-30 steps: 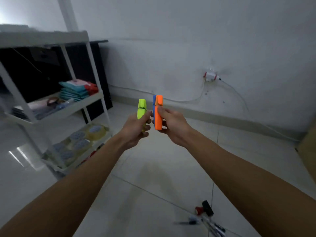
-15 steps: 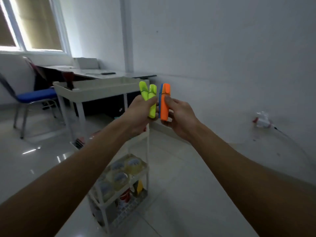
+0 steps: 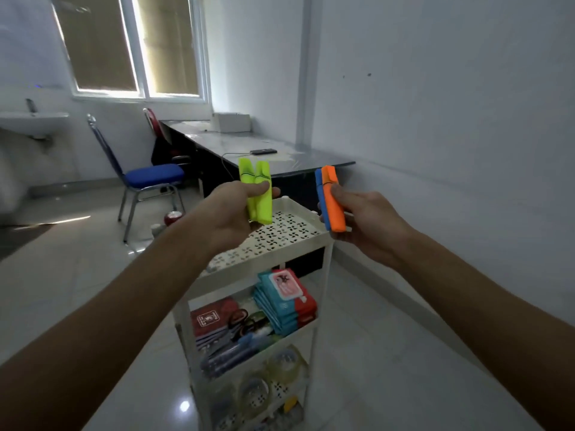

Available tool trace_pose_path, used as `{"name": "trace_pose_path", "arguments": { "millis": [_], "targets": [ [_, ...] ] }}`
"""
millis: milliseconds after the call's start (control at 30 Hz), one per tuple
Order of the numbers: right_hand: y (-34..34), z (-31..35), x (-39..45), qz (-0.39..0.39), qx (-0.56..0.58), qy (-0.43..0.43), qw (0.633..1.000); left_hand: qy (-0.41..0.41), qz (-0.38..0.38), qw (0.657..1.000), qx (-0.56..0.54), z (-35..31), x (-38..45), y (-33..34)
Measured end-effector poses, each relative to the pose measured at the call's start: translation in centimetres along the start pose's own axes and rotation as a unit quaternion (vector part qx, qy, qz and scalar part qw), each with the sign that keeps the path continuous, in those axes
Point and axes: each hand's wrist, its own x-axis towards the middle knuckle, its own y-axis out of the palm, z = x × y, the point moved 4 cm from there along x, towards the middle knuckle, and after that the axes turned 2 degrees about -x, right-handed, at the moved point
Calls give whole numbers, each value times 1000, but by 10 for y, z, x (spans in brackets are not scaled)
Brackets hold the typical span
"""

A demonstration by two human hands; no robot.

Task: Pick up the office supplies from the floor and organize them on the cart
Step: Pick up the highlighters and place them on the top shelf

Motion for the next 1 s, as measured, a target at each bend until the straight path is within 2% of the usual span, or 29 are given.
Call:
{"name": "trace_pose_path", "arguments": {
  "millis": [100,267,400,500,600,700,833,1000],
  "targets": [
    [13,-5,17,13,-33,17,999,-45,-37,998,-16,2,16,-22],
    [33,-15,44,40,-99,25,994,-112,-46,993,-6,24,38,-35],
    [41,-10,66,47,-214,-1,976,-128,-67,989,24,35,53,-34],
    [48,-11,80,68,-277,21,958,-131,-73,987,51,39,61,-31],
    [55,-17,92,94,-353,32,930,-133,-79,986,58,40,70,-29],
    [60,-20,97,117,-466,15,877,-136,-71,987,52,40,76,-25],
    [59,-17,102,140,-534,10,834,-136,-40,989,45,42,76,-16],
    [54,-13,111,124,-573,11,810,-145,-35,987,60,49,75,-15]
  ]
}}
